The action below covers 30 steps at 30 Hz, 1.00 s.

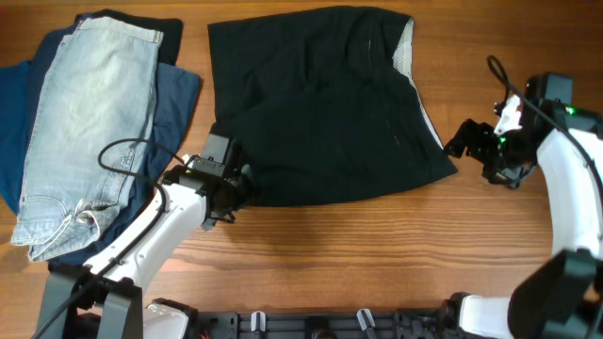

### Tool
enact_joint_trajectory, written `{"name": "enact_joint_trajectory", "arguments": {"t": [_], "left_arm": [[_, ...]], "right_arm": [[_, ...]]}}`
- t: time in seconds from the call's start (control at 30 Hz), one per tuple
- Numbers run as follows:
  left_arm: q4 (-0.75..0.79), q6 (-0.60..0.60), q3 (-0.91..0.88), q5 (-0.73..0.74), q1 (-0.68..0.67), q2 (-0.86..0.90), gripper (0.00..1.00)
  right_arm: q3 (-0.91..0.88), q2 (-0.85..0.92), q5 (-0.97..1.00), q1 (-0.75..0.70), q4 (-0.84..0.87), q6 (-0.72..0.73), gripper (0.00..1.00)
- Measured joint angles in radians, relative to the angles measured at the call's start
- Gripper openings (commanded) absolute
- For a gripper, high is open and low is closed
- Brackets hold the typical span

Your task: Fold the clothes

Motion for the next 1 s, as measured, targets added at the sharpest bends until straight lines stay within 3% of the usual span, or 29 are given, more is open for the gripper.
{"name": "enact_joint_trajectory", "arguments": {"t": [0.07, 0.13, 0.2, 0.3, 0.4, 0.6, 1.0], "left_arm": [[0.003, -0.006, 0.000, -0.032, 0.000, 0.000, 0.39], [0.014, -0.014, 0.000, -0.064, 0.000, 0.000, 0.29], [0.018, -0.011, 0.000, -0.074, 0.000, 0.000, 0.32], [0.014, -0.015, 0.000, -0.074, 0.000, 0.000, 0.51], [-0.002, -0.050, -0.002, -0.053, 0.000, 0.000, 0.50], [-0.024, -0.248, -0.004, -0.026, 0.000, 0.000, 0.49], [0.004, -0.624, -0.076, -0.011, 0.000, 0.000, 0.50]], "right_arm": [[-0.023, -0.042, 0.000, 0.016, -0.006, 0.003, 0.84], [-0.043, -0.066, 0.000, 0.041, -0.006, 0.017, 0.82], [-0.068, -0.078, 0.000, 0.065, -0.005, 0.045, 0.81], [-0.104, -0.079, 0.001, 0.080, 0.005, 0.113, 0.74], [-0.124, -0.079, 0.034, 0.080, 0.012, 0.242, 0.72], [-0.170, -0.080, 0.125, 0.080, 0.080, 0.597, 0.71], [-0.318, -0.080, 0.132, 0.080, 0.369, 0.752, 0.67]]}}
